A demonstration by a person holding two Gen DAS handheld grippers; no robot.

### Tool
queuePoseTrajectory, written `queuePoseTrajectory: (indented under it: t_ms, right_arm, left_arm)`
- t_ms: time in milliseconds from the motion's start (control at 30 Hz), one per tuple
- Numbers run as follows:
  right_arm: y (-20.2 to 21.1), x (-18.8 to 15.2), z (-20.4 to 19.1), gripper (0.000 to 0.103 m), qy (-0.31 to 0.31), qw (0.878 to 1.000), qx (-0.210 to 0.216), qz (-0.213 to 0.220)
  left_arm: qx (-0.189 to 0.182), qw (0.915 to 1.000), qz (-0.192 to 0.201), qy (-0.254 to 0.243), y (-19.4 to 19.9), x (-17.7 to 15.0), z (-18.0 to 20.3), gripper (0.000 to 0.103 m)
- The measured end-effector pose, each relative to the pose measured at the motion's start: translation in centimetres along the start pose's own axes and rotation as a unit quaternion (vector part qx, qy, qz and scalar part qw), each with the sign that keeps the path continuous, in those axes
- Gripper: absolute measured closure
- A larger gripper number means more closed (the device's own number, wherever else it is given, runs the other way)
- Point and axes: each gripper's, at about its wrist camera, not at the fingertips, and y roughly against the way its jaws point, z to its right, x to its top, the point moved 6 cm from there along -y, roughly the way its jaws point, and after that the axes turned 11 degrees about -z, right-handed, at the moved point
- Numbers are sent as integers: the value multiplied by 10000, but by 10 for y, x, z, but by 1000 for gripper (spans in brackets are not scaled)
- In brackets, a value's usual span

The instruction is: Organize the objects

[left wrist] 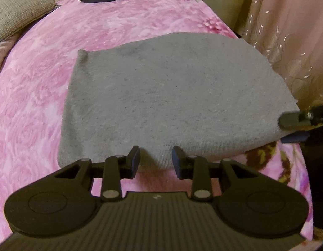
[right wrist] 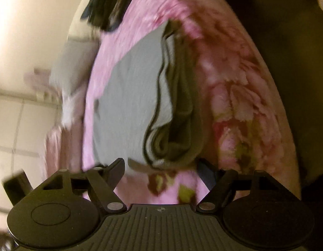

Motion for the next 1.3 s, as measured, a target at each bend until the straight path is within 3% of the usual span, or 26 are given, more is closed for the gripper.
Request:
queuePoseTrajectory:
  t_ms: [67,167,333,467,567,667,767,833,900,1100,1133,1200,1300]
  right_arm:
    - [2,9,1,55,-70,10000,-20,-59]
    - [6,23,-9,76,127,9992,-138,-350]
    - [42,72,-45,80,740,9950,-589,-330]
    - [75,146,-79,80,1747,9786,-1084,-89]
    - [77,208,-84,80,1945,9736,-1195,-63]
    - [57,243,-65,78,1942,9729,-1213,-319]
    - [52,243,-36,70,1734,9784,-1087,-278]
    - [59,235,-12,57,1320,9876,-853,-34]
    - [64,226,6,33,782,9949,-612,184]
    - [32,215,13,31,156,9996,-37,246]
    - [28,218,13,32,27,9996,-51,267]
    - [30,226,4,69,-94,9994,-181,289]
    - [34,235,-30,83,486,9961,-735,65]
  left_arm:
    - [-37,10000,-32,80,1,-1,1,74]
    - [-105,9998,-106,113,6,0,3,74]
    - [-348,9992,-55,161,29,2,12,74]
    - [-580,9974,60,413,44,12,11,74]
    - [-613,9964,135,568,44,26,10,74]
    - [-610,9957,217,658,37,46,10,74]
    - [-627,9953,198,709,20,65,12,74]
    - [-589,9963,139,613,8,76,14,73]
    - [-528,9969,71,583,-5,86,11,73]
    - [-450,9973,-177,554,-27,104,1,73]
    - [-460,9972,-203,548,-27,105,0,73]
    - [-476,9969,-250,574,-28,106,0,73]
    - [-489,9961,-318,661,-32,100,2,73]
